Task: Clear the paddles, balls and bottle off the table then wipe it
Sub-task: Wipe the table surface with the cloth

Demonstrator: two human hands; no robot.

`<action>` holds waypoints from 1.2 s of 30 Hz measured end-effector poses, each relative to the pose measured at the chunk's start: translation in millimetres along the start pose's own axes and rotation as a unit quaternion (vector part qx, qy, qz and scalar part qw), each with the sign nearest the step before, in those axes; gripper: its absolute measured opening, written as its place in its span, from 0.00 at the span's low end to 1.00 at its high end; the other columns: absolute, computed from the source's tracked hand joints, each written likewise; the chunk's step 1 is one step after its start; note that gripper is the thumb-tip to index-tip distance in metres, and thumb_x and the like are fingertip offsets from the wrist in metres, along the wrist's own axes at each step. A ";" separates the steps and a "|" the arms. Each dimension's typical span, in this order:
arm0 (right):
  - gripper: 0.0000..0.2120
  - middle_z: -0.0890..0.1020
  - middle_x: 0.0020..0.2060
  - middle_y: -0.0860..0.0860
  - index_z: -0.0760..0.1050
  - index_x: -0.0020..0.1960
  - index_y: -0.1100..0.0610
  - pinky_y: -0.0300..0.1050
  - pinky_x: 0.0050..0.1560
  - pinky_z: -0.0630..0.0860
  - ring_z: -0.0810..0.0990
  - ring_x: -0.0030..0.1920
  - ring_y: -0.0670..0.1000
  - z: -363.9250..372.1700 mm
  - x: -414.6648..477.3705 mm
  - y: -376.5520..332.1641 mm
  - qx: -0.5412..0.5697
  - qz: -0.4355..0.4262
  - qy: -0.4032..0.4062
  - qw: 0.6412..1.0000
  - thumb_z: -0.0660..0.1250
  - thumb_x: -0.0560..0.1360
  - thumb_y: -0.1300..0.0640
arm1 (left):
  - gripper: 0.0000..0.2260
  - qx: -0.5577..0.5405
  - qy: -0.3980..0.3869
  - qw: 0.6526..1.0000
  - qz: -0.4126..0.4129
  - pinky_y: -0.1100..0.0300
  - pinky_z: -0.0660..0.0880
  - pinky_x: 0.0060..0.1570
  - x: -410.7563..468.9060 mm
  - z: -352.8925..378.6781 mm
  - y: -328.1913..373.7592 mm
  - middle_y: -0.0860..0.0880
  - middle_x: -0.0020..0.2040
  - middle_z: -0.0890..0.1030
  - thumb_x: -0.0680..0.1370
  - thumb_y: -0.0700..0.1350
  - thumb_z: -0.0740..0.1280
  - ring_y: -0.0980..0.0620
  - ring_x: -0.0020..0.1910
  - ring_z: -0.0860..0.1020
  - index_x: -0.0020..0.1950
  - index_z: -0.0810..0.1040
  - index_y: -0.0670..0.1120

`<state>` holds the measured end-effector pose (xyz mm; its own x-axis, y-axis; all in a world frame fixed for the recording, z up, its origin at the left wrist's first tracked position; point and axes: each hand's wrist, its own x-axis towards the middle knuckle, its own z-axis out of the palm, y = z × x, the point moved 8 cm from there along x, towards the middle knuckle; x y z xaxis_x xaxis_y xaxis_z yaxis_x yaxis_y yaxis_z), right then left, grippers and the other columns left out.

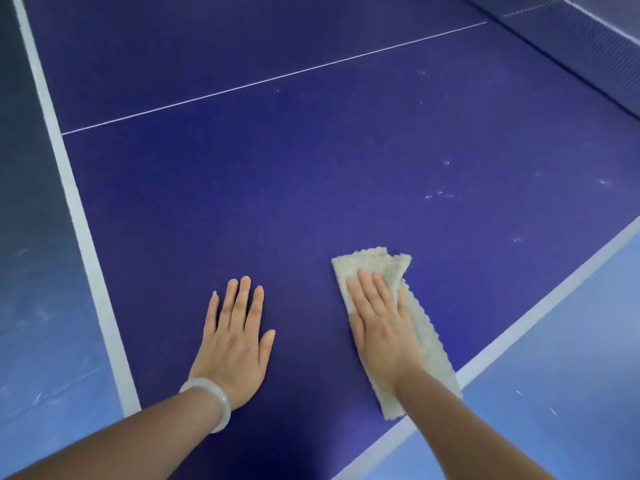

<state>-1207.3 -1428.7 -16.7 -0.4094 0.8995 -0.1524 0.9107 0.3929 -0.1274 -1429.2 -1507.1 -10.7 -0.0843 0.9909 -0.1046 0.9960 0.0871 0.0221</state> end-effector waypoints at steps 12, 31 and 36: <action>0.26 0.55 0.79 0.49 0.53 0.80 0.52 0.57 0.74 0.52 0.52 0.79 0.53 -0.1 -12.5 -51.4 0.023 -0.031 0.024 0.999 0.48 0.82 0.50 | 0.29 0.004 -0.022 1.000 0.004 0.38 0.58 0.73 -1.1 3.4 3.1 0.38 0.79 0.55 0.82 0.55 0.45 0.39 0.78 0.53 0.78 0.57 0.38; 0.28 0.47 0.80 0.50 0.44 0.80 0.52 0.58 0.76 0.47 0.44 0.79 0.53 1.4 62.9 -124.3 -0.037 -0.214 -0.021 0.976 0.41 0.81 0.49 | 0.30 -0.077 -0.014 0.961 -0.265 0.41 0.55 0.75 -31.2 6.5 -30.0 0.42 0.80 0.54 0.82 0.59 0.44 0.43 0.79 0.51 0.80 0.55 0.44; 0.29 0.35 0.79 0.50 0.31 0.78 0.51 0.63 0.76 0.39 0.31 0.77 0.54 8.8 129.6 -202.4 -0.078 -0.322 -0.036 0.943 0.37 0.81 0.51 | 0.28 -0.080 -0.011 0.959 -0.272 0.42 0.53 0.75 -31.9 6.2 -31.8 0.44 0.80 0.52 0.83 0.58 0.45 0.45 0.80 0.48 0.80 0.53 0.46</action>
<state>-1445.3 -1393.3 -19.3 -0.8773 0.4527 -0.1592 0.4674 0.8812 -0.0704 -1458.0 -1542.1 -14.3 -0.5872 0.7924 -0.1654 0.7876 0.6064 0.1094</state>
